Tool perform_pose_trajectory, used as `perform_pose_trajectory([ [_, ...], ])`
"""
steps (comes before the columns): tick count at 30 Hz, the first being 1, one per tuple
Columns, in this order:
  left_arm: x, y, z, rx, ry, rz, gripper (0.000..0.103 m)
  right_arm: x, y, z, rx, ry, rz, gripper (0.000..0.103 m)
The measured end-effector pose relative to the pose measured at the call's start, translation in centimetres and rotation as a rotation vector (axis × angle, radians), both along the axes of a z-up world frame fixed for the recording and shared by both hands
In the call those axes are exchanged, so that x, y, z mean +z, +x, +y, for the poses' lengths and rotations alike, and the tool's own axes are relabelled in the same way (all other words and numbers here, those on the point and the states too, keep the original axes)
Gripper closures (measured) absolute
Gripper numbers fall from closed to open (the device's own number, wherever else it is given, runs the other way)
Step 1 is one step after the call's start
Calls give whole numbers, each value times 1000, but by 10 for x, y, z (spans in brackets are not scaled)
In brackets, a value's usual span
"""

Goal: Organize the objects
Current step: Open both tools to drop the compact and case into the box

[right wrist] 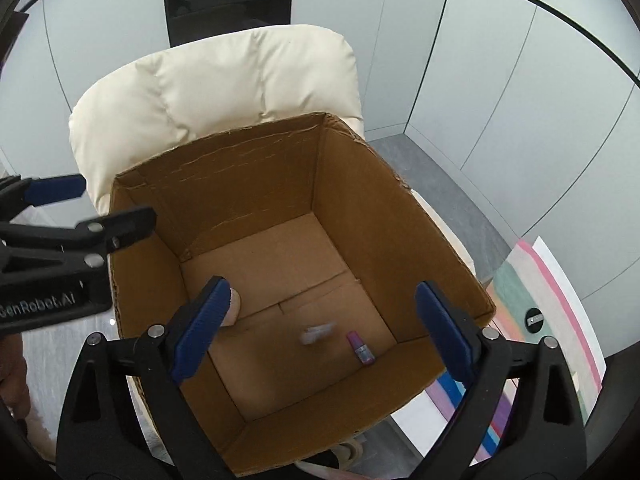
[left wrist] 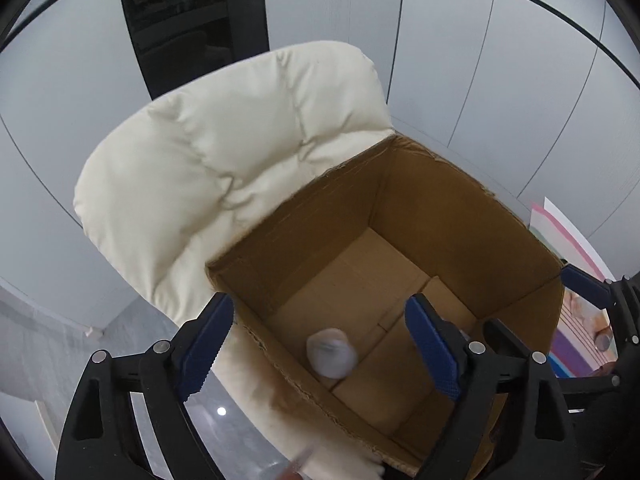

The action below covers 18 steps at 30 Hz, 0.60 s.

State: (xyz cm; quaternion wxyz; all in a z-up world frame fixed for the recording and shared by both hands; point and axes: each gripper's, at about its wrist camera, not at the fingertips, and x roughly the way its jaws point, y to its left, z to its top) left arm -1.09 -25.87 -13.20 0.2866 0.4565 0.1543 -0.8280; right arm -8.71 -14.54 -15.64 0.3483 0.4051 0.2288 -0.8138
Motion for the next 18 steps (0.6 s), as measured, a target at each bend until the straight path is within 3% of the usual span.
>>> perform_pose_trajectory([
  [8, -1, 5, 0, 1, 41, -14, 14, -4, -5, 1, -20, 5, -13, 8],
  [18, 4, 10, 6, 0, 8, -19, 14, 2, 0, 9, -40, 0, -21, 8],
])
